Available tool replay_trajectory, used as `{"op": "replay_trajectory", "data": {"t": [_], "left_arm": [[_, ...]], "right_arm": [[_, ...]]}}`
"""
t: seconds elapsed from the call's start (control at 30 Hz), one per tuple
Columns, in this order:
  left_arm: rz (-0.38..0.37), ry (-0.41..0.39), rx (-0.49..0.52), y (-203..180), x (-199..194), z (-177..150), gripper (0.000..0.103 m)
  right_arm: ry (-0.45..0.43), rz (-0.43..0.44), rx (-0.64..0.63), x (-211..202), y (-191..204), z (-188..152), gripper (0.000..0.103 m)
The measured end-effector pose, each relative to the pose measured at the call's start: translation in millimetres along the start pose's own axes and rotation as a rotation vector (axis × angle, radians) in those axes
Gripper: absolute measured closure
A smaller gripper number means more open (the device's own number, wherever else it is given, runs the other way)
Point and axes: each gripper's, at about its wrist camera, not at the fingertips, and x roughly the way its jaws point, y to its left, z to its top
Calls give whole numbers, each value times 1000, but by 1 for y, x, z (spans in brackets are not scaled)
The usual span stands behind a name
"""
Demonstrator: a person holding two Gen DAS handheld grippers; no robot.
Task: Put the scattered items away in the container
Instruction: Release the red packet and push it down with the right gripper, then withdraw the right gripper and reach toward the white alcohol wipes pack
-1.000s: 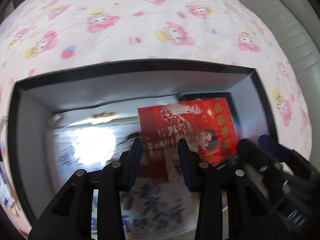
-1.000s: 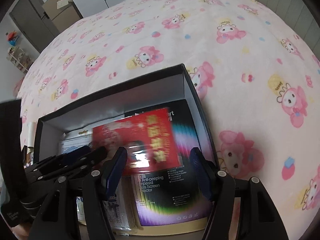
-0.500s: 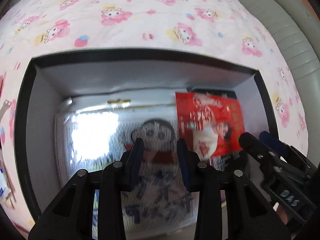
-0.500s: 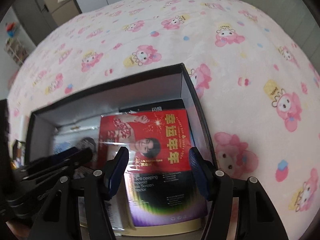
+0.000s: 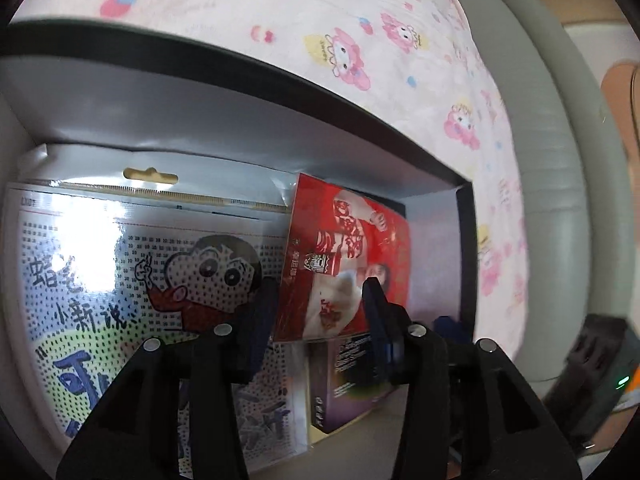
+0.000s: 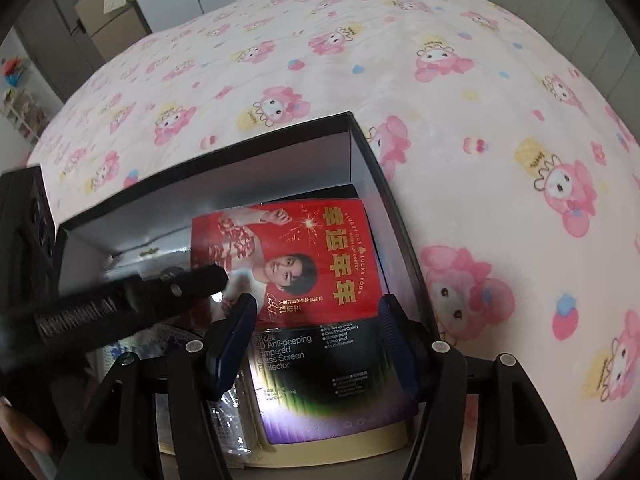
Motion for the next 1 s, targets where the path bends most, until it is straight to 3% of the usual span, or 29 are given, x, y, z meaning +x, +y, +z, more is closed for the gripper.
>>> {"op": "replay_trajectory", "data": {"t": [0.3, 0.53, 1.0], "left_arm": [[53, -74, 55, -3, -28, -10, 63], [195, -171, 213, -18, -60, -28, 63], [356, -385, 370, -28, -144, -76, 63]], "right_arm": [[2, 0, -37, -2, 9, 0, 43], [-31, -11, -82, -13, 24, -3, 43], [-251, 9, -142, -84, 71, -26, 42]]}}
